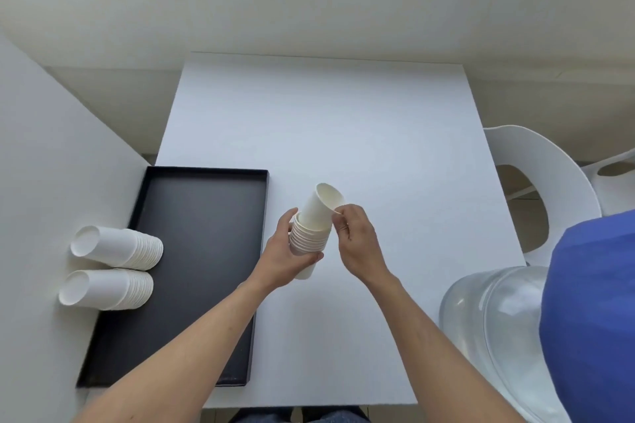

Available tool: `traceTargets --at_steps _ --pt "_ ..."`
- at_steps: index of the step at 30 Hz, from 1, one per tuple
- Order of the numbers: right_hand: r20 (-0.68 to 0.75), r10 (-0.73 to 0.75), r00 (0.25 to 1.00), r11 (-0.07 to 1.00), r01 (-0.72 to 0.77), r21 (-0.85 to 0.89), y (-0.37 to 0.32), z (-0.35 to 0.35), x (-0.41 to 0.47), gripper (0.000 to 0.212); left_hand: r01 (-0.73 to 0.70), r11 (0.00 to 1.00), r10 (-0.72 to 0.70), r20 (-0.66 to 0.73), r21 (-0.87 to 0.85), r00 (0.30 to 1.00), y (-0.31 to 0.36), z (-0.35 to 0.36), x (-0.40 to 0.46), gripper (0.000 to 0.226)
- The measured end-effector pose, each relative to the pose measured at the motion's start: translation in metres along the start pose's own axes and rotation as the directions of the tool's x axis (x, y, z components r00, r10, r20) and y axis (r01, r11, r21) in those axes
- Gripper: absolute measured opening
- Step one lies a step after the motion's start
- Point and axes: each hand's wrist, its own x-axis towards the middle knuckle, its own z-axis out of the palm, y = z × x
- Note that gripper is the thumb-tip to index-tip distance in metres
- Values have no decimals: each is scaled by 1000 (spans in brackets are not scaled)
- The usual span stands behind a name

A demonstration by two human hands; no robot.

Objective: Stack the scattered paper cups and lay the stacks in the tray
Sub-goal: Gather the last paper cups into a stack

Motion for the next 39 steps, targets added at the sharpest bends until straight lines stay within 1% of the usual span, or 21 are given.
traceTargets --at_steps 3,6,9,11,13,15,16,18,20,21,22,24,26,28,31,33,35,36,39 --pt "129 -35 991 981 58 -183 -2 -2 1 21 -9 1000 9 -9 -13 1000 2 -4 -7 95" --pt "291 -58 955 951 142 -273 -5 -2 4 25 -29 999 29 3 -28 1000 7 -10 -16 86" --pt "419 -31 907 949 158 -272 -10 1 4 34 -37 999 36 -27 -37 999 11 -16 -25 85" --pt "482 -8 876 950 158 -270 -15 4 3 40 -19 999 17 -55 -43 998 11 -22 -33 92" --pt "529 26 848 955 135 -263 -20 7 2 47 -8 999 5 -66 -39 998 10 -26 -40 97" --pt "561 45 827 969 101 -227 -26 11 1 55 -9 999 5 -79 -46 997 9 -30 -46 93" --pt "569 43 821 980 75 -182 -29 14 0 57 -6 998 -1 -93 -67 996 8 -32 -49 90" --pt "561 21 828 999 10 -53 -33 22 -6 60 8 992 -24 -130 -123 991 7 -34 -53 87" --pt "527 36 849 994 -86 70 -38 31 -15 79 19 981 -50 -159 -191 986 7 -36 -55 84" --pt "512 54 857 982 -137 127 -39 36 -21 88 30 969 -75 -176 -244 982 7 -38 -57 83" --pt "499 66 864 970 -173 171 -41 42 -28 93 44 947 -111 -196 -318 974 5 -40 -59 83" --pt "472 76 878 953 -204 225 -41 51 -39 89 75 873 -202 -218 -481 955 2 -46 -61 86" --pt "447 51 893 956 -173 236 -43 63 -51 76 96 775 -288 -213 -625 934 -2 -56 -66 87" --pt "409 -9 912 966 -97 238 -47 77 -61 66 101 681 -345 -197 -725 918 -8 -67 -71 85" --pt "326 -78 942 977 7 213 -60 103 -69 62 97 544 -423 -172 -833 890 -19 -84 -80 74" --pt "251 -112 961 983 70 172 -70 120 -68 59 104 495 -460 -158 -863 874 -28 -94 -85 64" --pt "199 -143 970 982 114 151 -78 136 -64 55 118 486 -464 -142 -866 874 -36 -105 -90 59" --pt "186 -155 970 981 129 143 -82 143 -62 54 135 511 -467 -143 -849 872 -41 -111 -92 59" --pt "204 -185 961 980 165 111 -91 163 -56 55 233 654 -518 -203 -720 831 -55 -126 -104 57"
